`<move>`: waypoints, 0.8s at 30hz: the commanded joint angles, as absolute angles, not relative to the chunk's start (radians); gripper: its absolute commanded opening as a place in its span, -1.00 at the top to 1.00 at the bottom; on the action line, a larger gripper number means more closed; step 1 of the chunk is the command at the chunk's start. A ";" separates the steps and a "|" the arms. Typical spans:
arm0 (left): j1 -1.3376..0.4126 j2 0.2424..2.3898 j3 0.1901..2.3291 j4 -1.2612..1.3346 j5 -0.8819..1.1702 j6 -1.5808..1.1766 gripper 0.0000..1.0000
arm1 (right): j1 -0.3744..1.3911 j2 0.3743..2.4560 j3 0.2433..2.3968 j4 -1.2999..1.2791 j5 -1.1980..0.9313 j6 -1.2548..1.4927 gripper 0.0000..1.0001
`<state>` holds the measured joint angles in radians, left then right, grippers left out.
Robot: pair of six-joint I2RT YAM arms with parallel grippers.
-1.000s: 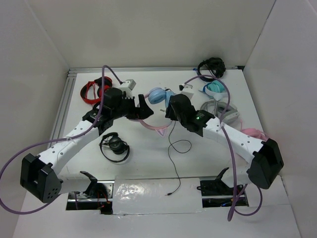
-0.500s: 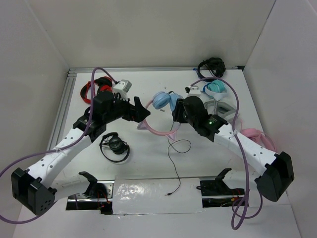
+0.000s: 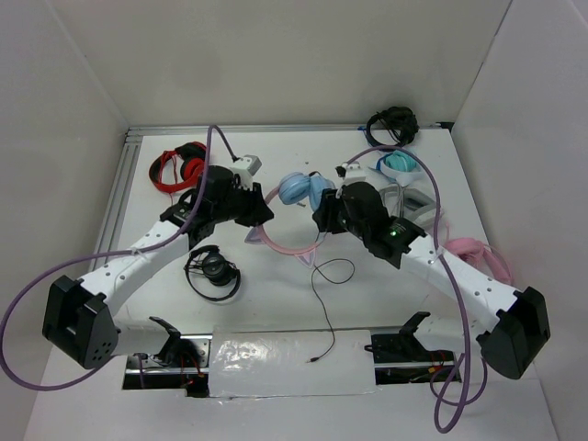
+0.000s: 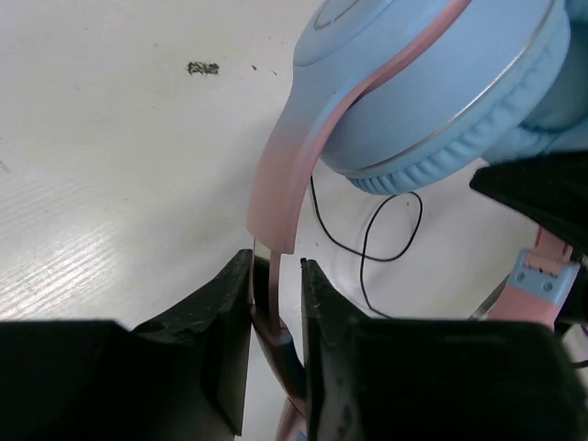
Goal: Wrap the headphones
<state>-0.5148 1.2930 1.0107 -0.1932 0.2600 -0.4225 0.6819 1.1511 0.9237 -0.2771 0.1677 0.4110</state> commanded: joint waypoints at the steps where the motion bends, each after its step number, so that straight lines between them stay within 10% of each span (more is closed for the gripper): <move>1: -0.523 1.281 1.058 -0.143 0.272 -0.405 0.71 | 0.687 1.126 0.972 -0.198 0.152 0.408 0.90; 4: -0.531 1.267 1.071 -0.156 0.213 -0.425 0.85 | 0.704 1.158 1.006 -0.245 0.251 0.442 0.48; 6: -0.540 1.258 1.075 -0.163 0.158 -0.445 0.90 | 0.706 1.178 1.035 -0.284 0.285 0.462 -0.14; 12: -0.572 1.250 1.094 -0.195 0.035 -0.488 0.94 | 0.736 1.218 1.101 -0.368 0.464 0.567 -0.67; 24: -0.644 1.354 1.213 -0.348 -0.248 -0.613 0.97 | 0.833 1.367 1.282 -0.652 0.687 0.745 -0.04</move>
<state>-0.6258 1.3373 1.1526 -0.3256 -0.1730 -0.5571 0.8150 1.3525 1.2156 -0.5697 0.5709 0.6621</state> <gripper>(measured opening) 0.312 0.535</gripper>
